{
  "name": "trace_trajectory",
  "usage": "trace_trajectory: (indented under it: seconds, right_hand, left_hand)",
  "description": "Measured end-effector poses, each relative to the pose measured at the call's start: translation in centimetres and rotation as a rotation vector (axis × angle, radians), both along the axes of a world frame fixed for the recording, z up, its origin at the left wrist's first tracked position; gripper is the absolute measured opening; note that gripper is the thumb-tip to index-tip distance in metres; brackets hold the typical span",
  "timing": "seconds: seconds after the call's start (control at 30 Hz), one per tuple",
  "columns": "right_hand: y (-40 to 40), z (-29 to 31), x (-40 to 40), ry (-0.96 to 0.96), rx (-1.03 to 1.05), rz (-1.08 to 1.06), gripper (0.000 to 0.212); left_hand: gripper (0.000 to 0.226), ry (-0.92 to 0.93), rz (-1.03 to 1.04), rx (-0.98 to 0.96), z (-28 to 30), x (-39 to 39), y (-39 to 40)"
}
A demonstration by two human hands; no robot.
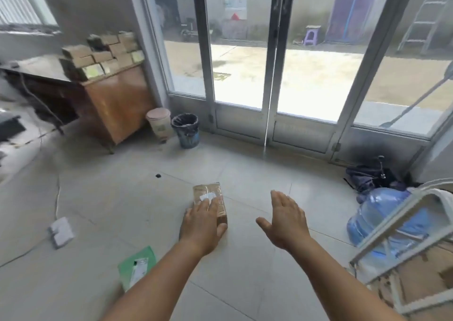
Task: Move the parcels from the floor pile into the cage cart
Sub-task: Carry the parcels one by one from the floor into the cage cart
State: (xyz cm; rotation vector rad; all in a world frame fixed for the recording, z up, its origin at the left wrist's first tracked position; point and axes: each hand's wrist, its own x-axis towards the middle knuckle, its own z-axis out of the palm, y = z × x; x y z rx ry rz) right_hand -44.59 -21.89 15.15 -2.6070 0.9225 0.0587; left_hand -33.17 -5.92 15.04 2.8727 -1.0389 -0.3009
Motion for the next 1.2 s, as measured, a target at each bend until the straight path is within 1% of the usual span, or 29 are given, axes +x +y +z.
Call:
trace_trajectory:
  seconds: [0.13, 0.23, 0.37, 0.47, 0.63, 0.9, 1.03, 1.13, 1.2]
  right_hand:
    - [5.5, -1.6, 4.8, 0.06, 0.036, 0.144, 0.083]
    - [8.2, -2.7, 7.7, 0.092, 0.05, 0.232, 0.082]
    - [10.1, -4.8, 11.6, 0.146, 0.09, 0.309, 0.083]
    - [10.2, -6.5, 14.7, 0.183, 0.109, 0.336, 0.084]
    - [7.3, -9.1, 20.8, 0.206, 0.138, 0.339, 0.084]
    - [-2.7, -14.1, 32.3, 0.212, 0.271, 0.222, 0.083]
    - [-7.0, -17.9, 37.1, 0.257, 0.33, 0.165, 0.086]
    - [-9.3, -21.1, 39.6, 0.26, 0.359, 0.138, 0.082]
    - [-10.8, -24.2, 41.0, 0.264, 0.388, 0.11, 0.08]
  left_hand:
    - [0.07, 0.039, 0.167, 0.0, -1.5, 2.7, 7.4]
    - [0.069, 0.085, 0.277, 0.026, -2.7, 4.1, 11.3]
    - [0.071, 0.163, 0.397, 0.038, -4.9, 6.1, 14.4]
    - [0.071, 0.204, 0.447, 0.052, -6.4, 8.2, 14.9]
    - [0.071, 0.244, 0.477, 0.062, -8.7, 14.0, 12.3]
    - [0.072, 0.357, 0.511, 0.105, -13.4, 26.0, 2.5]
    - [0.073, 0.4, 0.523, 0.128, -16.9, 30.7, -1.6]
    - [0.073, 0.427, 0.503, 0.159, -19.8, 33.9, -3.8]
    - [0.074, 0.453, 0.506, 0.164, -22.7, 36.3, -5.4]
